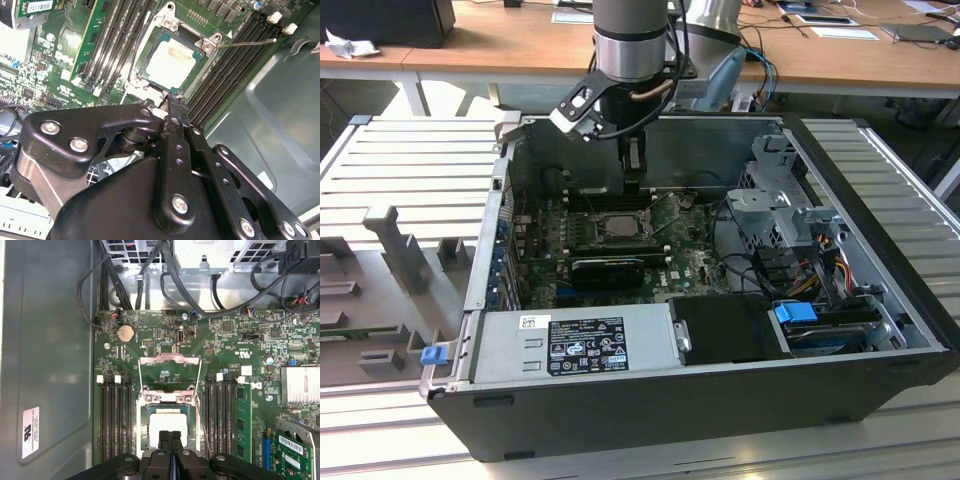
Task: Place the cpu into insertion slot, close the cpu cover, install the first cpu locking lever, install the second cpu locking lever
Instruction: 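Close the cpu cover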
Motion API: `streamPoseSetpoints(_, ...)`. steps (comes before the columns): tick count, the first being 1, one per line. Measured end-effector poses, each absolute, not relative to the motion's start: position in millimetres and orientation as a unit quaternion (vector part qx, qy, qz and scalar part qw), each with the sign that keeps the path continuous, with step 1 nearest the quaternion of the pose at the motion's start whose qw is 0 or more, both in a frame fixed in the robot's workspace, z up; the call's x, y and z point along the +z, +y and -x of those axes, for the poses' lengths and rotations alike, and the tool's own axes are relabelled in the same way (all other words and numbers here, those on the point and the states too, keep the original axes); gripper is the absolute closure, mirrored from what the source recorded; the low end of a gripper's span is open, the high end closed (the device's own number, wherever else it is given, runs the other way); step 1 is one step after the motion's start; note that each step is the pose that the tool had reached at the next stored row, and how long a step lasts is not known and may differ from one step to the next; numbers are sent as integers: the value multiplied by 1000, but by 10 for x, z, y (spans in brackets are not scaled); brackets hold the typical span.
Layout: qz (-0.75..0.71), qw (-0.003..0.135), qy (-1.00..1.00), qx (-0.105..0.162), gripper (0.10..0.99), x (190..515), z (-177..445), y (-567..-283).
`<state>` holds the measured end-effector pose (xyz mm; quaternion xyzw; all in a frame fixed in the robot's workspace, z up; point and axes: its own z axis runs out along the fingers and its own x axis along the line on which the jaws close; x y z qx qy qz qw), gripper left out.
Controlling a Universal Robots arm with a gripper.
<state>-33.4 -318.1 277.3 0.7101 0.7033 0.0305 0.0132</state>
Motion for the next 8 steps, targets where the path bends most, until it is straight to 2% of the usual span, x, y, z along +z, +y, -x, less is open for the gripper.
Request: streamPoseSetpoints(8, -710, 13, 703, 30, 980, 2867, 217, -3180)
